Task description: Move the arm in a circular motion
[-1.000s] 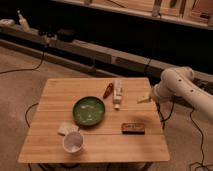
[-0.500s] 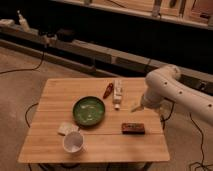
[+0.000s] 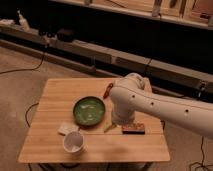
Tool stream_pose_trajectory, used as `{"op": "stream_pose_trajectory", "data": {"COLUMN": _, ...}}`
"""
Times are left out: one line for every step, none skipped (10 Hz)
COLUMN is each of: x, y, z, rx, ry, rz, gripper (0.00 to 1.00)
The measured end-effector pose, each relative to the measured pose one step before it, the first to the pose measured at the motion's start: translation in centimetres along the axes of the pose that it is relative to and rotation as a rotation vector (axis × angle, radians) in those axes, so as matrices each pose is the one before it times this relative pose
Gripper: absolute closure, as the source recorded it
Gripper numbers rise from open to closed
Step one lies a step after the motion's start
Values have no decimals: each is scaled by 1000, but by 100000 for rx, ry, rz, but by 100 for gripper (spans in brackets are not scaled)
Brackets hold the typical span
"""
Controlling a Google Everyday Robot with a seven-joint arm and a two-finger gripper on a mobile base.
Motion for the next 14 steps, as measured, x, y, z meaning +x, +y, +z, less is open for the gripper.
{"op": "stream_pose_trajectory", "data": {"x": -27, "y": 119, "z": -2, "rx": -7, "ry": -20, "rz": 306, "gripper": 20}}
{"op": "stream_pose_trajectory", "data": {"x": 43, "y": -89, "z": -26, "rx": 63, "ry": 43, "rz": -156, "gripper": 20}}
{"op": "stream_pose_trajectory", "data": {"x": 109, "y": -96, "z": -29, "rx": 1, "ry": 110, "rz": -206, "gripper": 20}}
{"op": "stream_pose_trajectory", "data": {"x": 390, "y": 162, "z": 56, "rx": 343, "ry": -208, "rz": -880, "gripper": 20}}
{"op": "stream_pose_trajectory", "data": {"x": 825, "y": 101, "z": 56, "rx": 549, "ry": -385, "rz": -1823, "gripper": 20}}
{"op": "stream_pose_trajectory", "data": {"x": 895, "y": -74, "z": 58, "rx": 345, "ry": -755, "rz": -2296, "gripper": 20}}
{"op": "stream_pose_trajectory", "data": {"x": 911, "y": 291, "z": 94, "rx": 325, "ry": -715, "rz": -1717, "gripper": 20}}
{"op": "stream_pose_trajectory", "data": {"x": 679, "y": 427, "z": 111, "rx": 334, "ry": -49, "rz": -752, "gripper": 20}}
{"op": "stream_pose_trajectory", "data": {"x": 796, "y": 866, "z": 132, "rx": 148, "ry": 196, "rz": -484, "gripper": 20}}
{"op": "stream_pose_trajectory", "data": {"x": 803, "y": 1448, "z": 179, "rx": -137, "ry": 351, "rz": 137, "gripper": 20}}
{"op": "stream_pose_trajectory", "data": {"x": 534, "y": 1282, "z": 144, "rx": -110, "ry": 362, "rz": 442, "gripper": 20}}
{"op": "stream_pose_trajectory", "data": {"x": 506, "y": 1154, "z": 38, "rx": 202, "ry": 571, "rz": 433, "gripper": 20}}
{"op": "stream_pose_trajectory", "data": {"x": 444, "y": 1333, "z": -4, "rx": 556, "ry": 610, "rz": 901, "gripper": 20}}
{"op": "stream_pose_trajectory", "data": {"x": 302, "y": 1111, "z": 10, "rx": 368, "ry": 414, "rz": 1101, "gripper": 20}}
